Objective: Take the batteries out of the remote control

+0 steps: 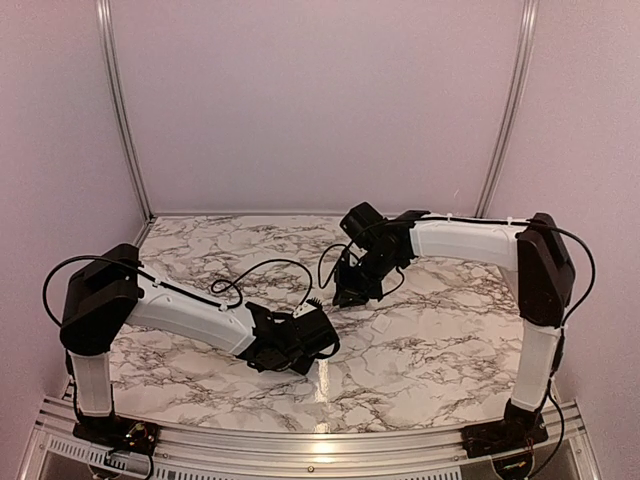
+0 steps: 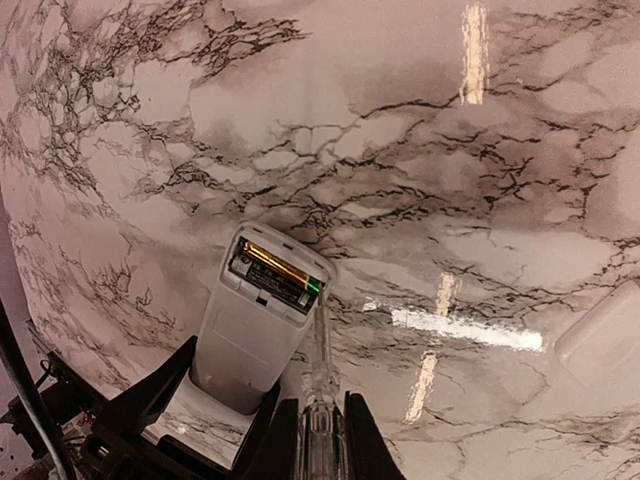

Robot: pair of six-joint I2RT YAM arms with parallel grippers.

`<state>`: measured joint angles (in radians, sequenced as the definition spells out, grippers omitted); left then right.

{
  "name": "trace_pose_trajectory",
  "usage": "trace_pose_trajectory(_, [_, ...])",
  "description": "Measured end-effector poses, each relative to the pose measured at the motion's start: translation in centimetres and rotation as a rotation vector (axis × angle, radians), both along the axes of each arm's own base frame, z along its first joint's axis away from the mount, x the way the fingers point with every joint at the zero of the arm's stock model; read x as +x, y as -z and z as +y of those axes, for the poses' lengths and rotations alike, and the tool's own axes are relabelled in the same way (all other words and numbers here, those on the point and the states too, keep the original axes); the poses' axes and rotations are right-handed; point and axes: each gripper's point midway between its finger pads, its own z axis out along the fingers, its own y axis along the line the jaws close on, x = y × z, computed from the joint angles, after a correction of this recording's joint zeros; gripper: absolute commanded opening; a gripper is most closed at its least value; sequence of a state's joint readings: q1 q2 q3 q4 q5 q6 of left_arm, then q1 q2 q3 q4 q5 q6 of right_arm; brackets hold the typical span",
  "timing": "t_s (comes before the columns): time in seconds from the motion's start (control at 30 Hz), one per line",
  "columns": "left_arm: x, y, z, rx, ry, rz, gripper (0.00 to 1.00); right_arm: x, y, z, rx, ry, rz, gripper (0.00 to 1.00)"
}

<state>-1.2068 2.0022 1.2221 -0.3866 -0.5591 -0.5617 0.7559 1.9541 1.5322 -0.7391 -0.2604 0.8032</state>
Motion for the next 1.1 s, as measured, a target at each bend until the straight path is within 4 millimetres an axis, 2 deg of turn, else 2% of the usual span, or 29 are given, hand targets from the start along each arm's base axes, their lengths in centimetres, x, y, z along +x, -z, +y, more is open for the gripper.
trace_pose_trajectory(0.23, [-0.5,0.1,-0.1,-0.069,0.009,0.019,0.0,-0.5,0.0,-0.7,0.04,0.003,-0.001,0.0])
trace_pose_trajectory(0.7, [-0.8,0.2,0.0,-0.125,0.0,0.026,0.0,-1.2,0.2,-0.8,0.14,0.002,0.015,0.0])
trace_pose_trajectory(0.9, [-0.9,0.3,0.2,-0.145,-0.007,0.037,0.0,-1.5,0.1,-0.5,0.178,-0.005,0.034,0.0])
trace_pose_trajectory(1.1, [-1.0,0.2,-0.2,-0.16,0.0,0.042,0.0,-2.6,-0.3,0.4,0.23,-0.043,0.077,0.0])
